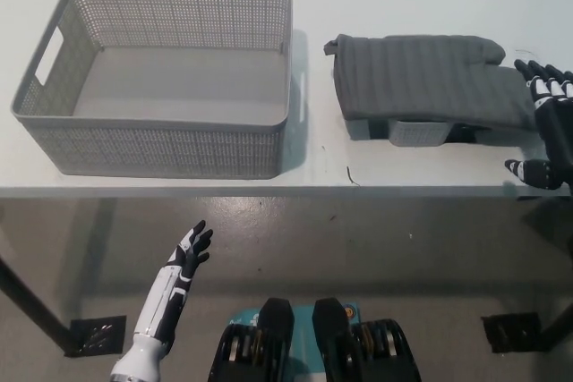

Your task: Usethe right hand to pick up a oven gloves on top of a leveled container and place it into another larger container on the left side

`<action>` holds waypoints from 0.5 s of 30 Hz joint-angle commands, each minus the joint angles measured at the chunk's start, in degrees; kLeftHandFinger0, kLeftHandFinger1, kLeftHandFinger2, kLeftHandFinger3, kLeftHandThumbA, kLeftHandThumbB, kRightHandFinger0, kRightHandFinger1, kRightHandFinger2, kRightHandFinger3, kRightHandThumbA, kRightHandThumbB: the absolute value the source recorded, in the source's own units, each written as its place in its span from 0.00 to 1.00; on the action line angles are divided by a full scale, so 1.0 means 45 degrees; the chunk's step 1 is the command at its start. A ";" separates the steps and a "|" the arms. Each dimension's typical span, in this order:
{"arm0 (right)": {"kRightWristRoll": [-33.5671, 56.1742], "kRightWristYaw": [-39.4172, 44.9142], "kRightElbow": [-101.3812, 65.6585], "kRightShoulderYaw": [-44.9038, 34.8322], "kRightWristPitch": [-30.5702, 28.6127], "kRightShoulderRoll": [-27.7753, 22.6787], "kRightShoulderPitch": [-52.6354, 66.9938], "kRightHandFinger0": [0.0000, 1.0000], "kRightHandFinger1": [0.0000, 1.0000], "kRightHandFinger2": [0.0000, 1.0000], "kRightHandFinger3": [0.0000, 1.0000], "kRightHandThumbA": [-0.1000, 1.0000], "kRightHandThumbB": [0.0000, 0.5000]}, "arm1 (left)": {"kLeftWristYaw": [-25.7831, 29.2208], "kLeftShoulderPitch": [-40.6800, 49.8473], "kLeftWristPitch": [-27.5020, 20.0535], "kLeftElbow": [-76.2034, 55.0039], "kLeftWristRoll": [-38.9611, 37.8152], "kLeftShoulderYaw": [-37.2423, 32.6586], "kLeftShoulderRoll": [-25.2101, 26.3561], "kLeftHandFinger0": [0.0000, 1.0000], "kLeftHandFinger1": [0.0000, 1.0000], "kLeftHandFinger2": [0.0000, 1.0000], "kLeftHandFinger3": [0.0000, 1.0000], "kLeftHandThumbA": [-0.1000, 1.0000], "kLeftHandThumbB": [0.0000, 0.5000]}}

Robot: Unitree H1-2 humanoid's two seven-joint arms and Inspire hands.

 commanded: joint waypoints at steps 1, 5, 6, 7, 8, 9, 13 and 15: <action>-0.0240 -0.0267 0.0300 0.0133 0.0420 0.0133 -0.0960 1.00 1.00 1.00 1.00 1.00 0.43 | -0.0001 -0.0013 -0.0693 -0.0196 0.0160 -0.0093 0.0023 1.00 1.00 1.00 1.00 1.00 0.43; -0.0174 -0.0210 0.0571 0.0265 0.0482 0.0317 -0.1235 1.00 1.00 1.00 1.00 1.00 0.42 | -0.0076 -0.0014 -0.0753 -0.0158 0.0112 -0.0127 0.0022 1.00 1.00 1.00 1.00 1.00 0.45; -0.0170 -0.0271 0.0696 0.0296 0.0481 0.0373 -0.1319 1.00 1.00 1.00 1.00 1.00 0.42 | -0.0061 -0.0013 -0.0787 -0.0138 0.0142 -0.0136 0.0023 1.00 1.00 1.00 1.00 1.00 0.45; -0.0233 -0.0273 0.0842 0.0360 0.0593 0.0451 -0.1441 1.00 1.00 1.00 1.00 1.00 0.45 | -0.0028 -0.0046 -0.0874 -0.0047 0.0213 -0.0154 0.0031 1.00 1.00 1.00 1.00 1.00 0.45; -0.0278 -0.0281 0.0946 0.0415 0.0640 0.0489 -0.1533 1.00 1.00 1.00 1.00 1.00 0.47 | -0.0044 -0.0044 -0.0872 -0.0053 0.0197 -0.0162 0.0032 1.00 1.00 1.00 1.00 1.00 0.46; -0.0334 -0.0249 0.0983 0.0472 0.0706 0.0515 -0.1585 1.00 1.00 1.00 1.00 1.00 0.49 | -0.0052 -0.0034 -0.0874 -0.0058 0.0204 -0.0169 0.0045 1.00 1.00 1.00 1.00 1.00 0.46; -0.0501 -0.0192 0.1066 0.0718 0.0918 0.0629 -0.1844 1.00 1.00 1.00 1.00 1.00 0.49 | -0.0031 -0.0016 -0.0839 -0.0065 0.0309 -0.0219 0.0072 1.00 1.00 1.00 1.00 1.00 0.47; -0.0473 -0.0199 0.1090 0.0771 0.0975 0.0681 -0.1946 1.00 1.00 1.00 1.00 1.00 0.49 | -0.0019 -0.0026 -0.0925 -0.0004 0.0318 -0.0230 0.0058 1.00 1.00 1.00 1.00 1.00 0.44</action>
